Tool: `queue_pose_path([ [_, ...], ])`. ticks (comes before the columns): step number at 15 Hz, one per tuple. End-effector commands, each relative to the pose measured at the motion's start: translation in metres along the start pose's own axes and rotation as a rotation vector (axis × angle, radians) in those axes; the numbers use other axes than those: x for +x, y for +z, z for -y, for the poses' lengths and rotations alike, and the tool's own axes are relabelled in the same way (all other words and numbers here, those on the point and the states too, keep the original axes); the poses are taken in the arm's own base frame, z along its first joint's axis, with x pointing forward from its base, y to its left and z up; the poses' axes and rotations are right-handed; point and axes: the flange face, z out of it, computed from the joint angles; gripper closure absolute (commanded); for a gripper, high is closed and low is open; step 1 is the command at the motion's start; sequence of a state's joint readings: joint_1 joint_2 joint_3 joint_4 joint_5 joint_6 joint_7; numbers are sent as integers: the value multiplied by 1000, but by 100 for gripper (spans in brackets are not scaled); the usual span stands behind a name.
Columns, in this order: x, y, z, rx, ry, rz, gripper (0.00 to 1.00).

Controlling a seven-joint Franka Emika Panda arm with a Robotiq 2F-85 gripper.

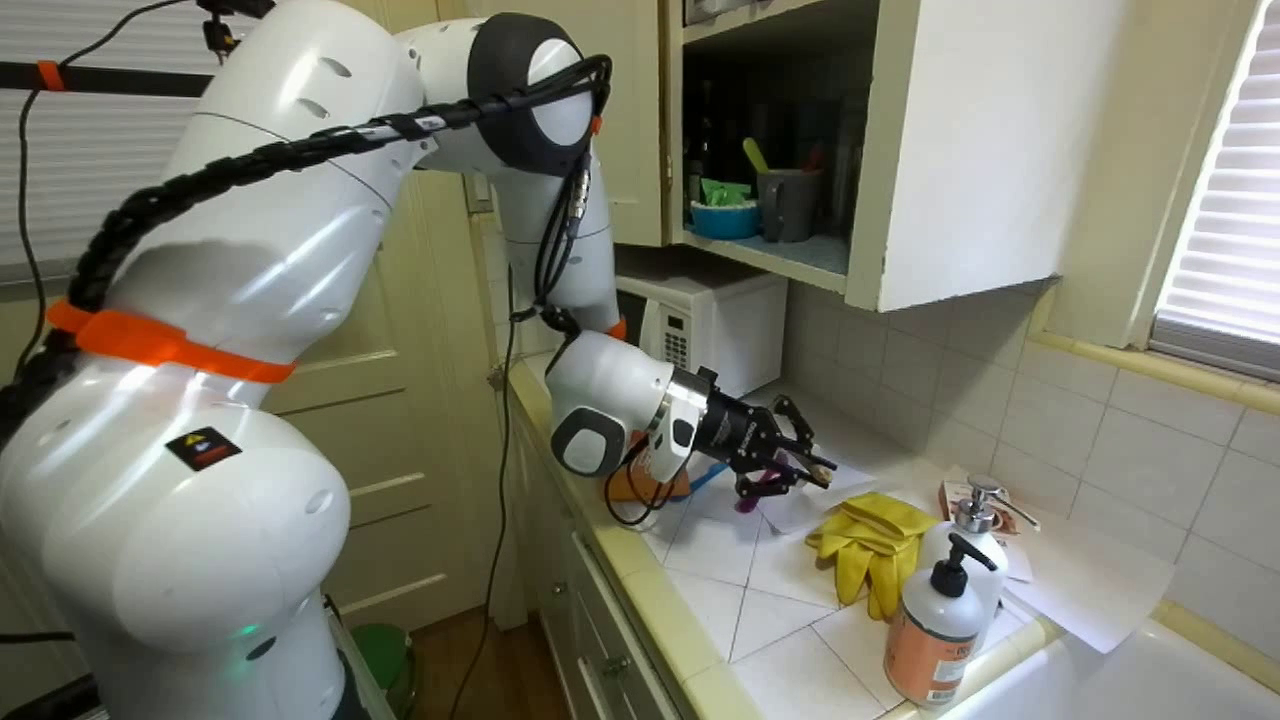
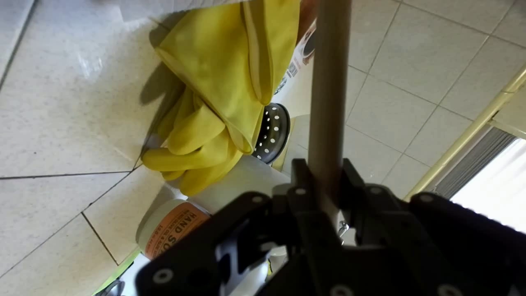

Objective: Take the wooden spoon out of the open upper cabinet and put it on the countertop.

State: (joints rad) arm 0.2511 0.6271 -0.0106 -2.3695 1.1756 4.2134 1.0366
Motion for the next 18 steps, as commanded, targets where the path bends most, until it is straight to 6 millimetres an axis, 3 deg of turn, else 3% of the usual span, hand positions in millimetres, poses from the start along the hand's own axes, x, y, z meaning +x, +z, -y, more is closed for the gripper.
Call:
queue_pose_path([
  [1, 15, -17, -15, -41, -4, -36, 95],
  [4, 34, -36, -40, -91, 0, -86, 95],
  [10, 67, -36, -73, -106, 98, -242, 95],
  [18, 59, -28, -108, -145, 114, -258, 95],
])
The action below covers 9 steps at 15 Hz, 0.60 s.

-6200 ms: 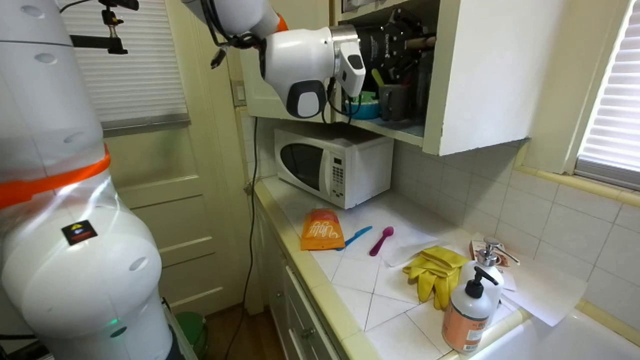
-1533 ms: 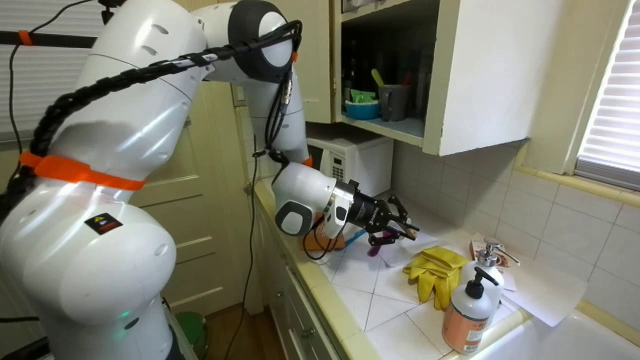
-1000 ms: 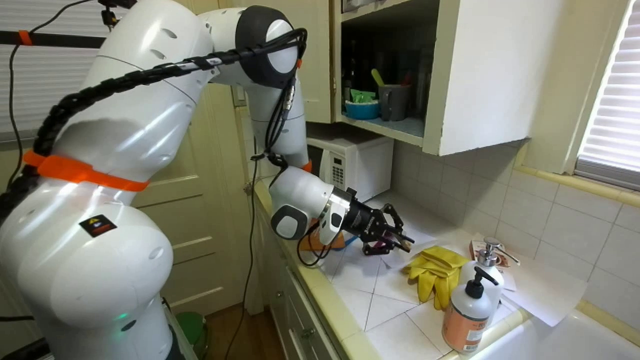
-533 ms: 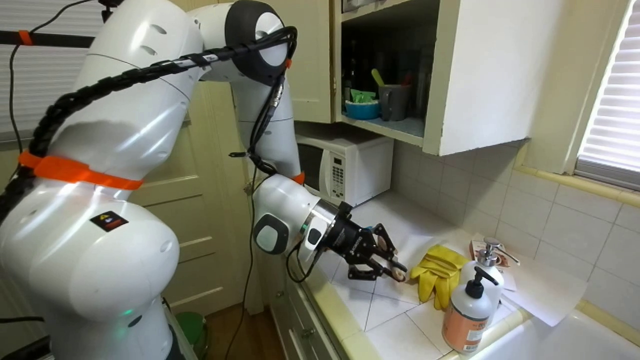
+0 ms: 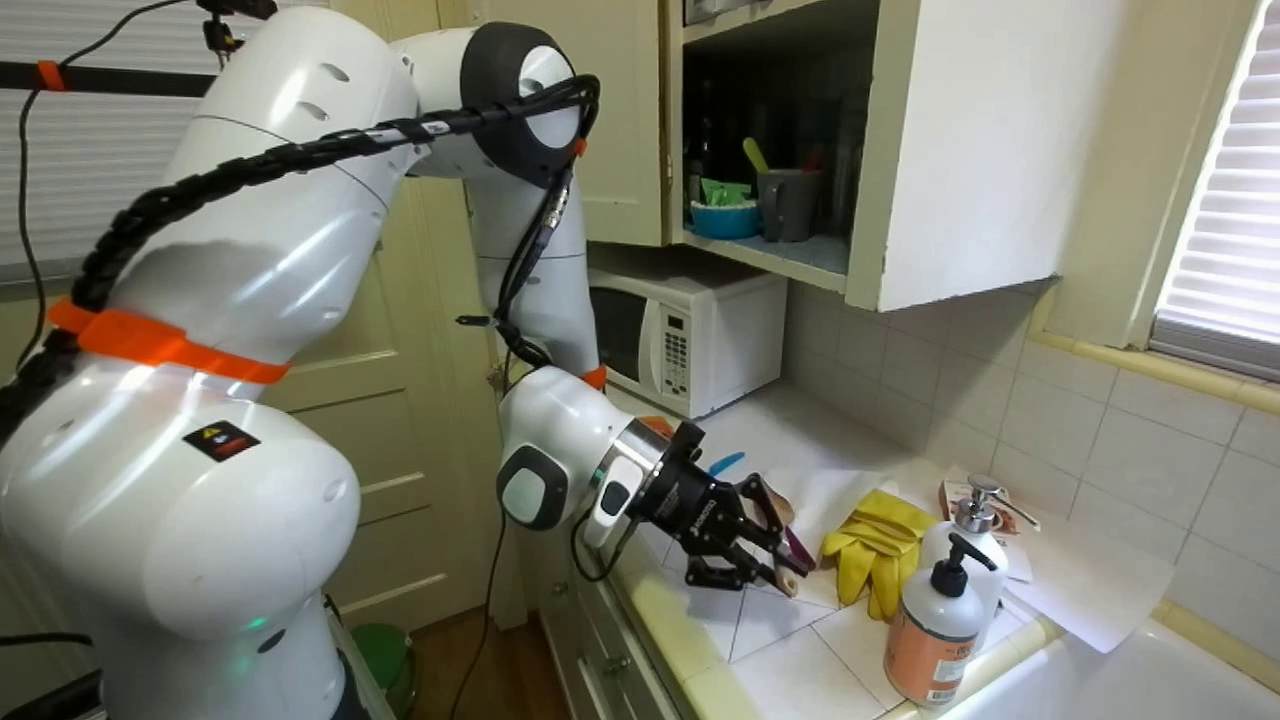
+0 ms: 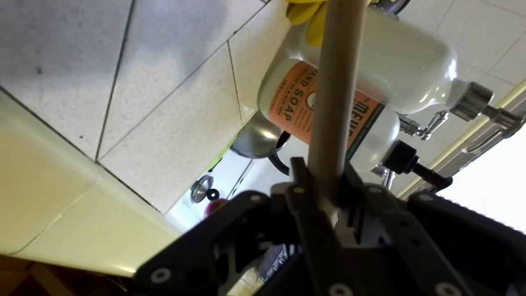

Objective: Take the wooden spoon out of the open upper cabinet and put it on the countertop.

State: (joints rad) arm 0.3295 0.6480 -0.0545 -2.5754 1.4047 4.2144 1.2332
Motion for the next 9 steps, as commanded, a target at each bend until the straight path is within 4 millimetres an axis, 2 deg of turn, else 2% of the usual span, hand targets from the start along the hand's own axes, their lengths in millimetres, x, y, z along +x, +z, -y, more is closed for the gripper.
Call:
queue_pose_path([
  [1, -5, 7, -36, -1, 31, -26, 95],
  [5, -16, 17, -54, -43, 53, -12, 95],
  [6, -18, 20, -56, -48, 59, -10, 54],
  [7, -19, 21, -58, -53, 60, -8, 53],
  [9, -21, 24, -67, -70, 30, 5, 41],
])
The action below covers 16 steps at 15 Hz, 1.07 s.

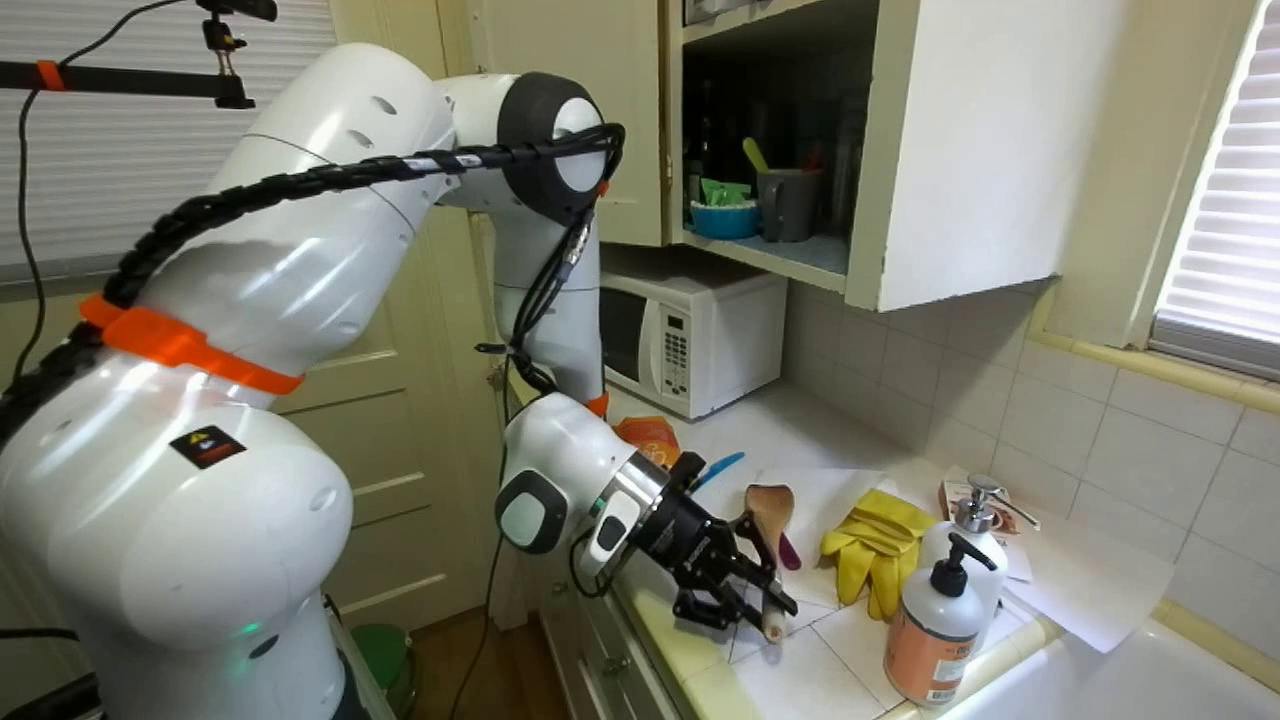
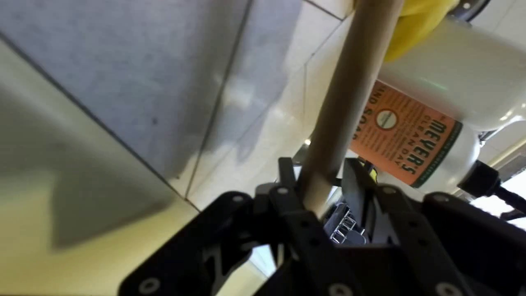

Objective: Take the wooden spoon out of the open upper cabinet and put it on the countertop.

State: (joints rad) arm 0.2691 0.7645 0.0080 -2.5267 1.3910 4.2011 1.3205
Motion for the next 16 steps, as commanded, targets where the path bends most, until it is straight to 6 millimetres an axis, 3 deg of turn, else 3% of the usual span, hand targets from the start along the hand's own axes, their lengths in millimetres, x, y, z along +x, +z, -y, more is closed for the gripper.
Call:
queue_pose_path([
  [1, -6, 9, -32, -3, -10, 9, 34],
  [2, -6, 9, -32, 6, -16, 8, 25],
  [6, 3, -4, 5, 59, 11, 47, 1],
  [9, 27, -29, 42, 77, -35, 147, 0],
  [15, 55, -58, 91, 74, -238, 323, 0],
  [16, 33, -59, 116, 82, -273, 356, 0],
])
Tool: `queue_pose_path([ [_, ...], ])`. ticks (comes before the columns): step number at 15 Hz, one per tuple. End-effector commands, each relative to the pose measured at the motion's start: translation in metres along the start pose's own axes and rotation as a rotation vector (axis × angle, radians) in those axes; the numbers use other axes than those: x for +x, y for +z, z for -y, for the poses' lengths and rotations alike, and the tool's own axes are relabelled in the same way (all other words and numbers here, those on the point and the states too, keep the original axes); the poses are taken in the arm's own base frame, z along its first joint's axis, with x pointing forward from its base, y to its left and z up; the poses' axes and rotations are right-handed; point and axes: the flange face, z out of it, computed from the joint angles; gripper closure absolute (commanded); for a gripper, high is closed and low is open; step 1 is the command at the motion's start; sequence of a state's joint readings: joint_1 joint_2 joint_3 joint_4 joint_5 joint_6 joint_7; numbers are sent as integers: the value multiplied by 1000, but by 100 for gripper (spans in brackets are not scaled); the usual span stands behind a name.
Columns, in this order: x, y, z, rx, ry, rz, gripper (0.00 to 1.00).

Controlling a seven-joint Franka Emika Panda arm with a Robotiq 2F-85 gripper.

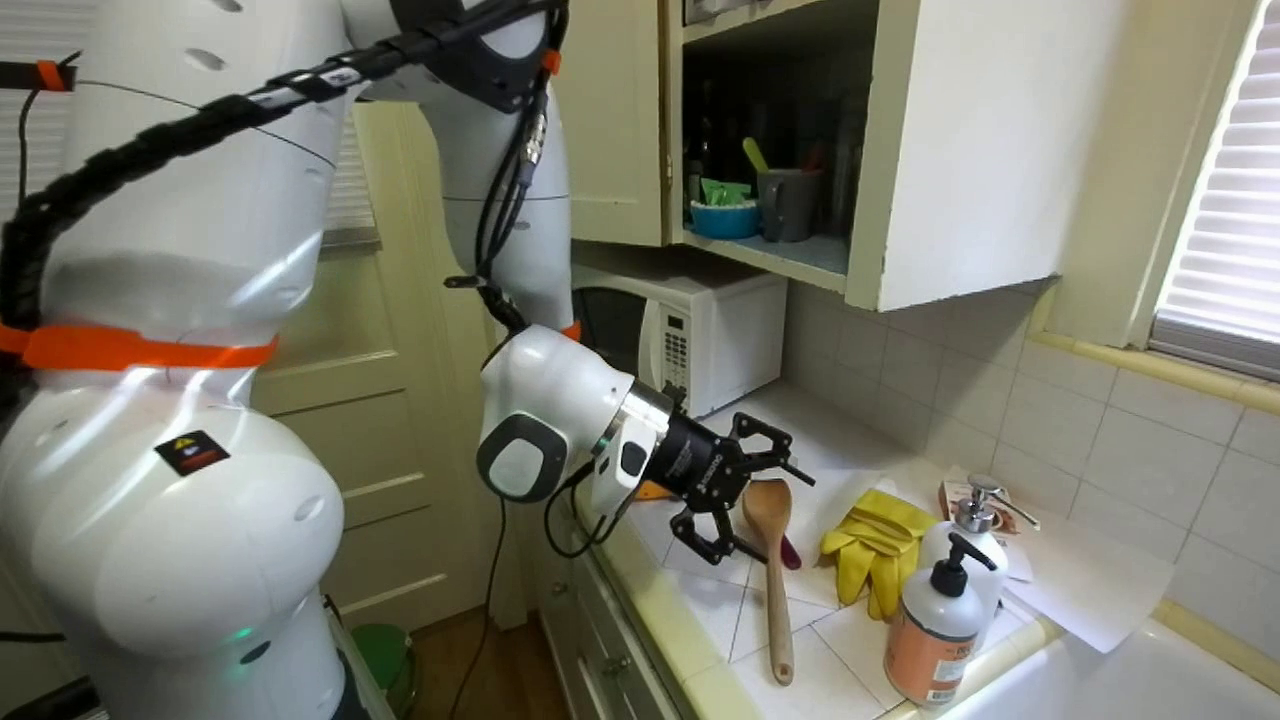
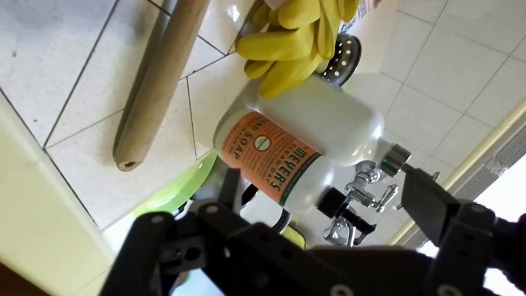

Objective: Take the wooden spoon out of the open upper cabinet and put it on the countertop.

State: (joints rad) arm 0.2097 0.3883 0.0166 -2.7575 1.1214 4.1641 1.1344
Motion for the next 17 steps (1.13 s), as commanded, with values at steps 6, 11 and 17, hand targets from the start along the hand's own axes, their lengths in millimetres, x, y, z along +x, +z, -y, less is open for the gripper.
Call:
queue_pose_path([
  [6, 14, -29, 88, 1, -339, 278, 0],
  [11, 30, -57, 101, 20, -506, 486, 0],
  [17, 19, -50, 112, 22, -512, 504, 0],
])
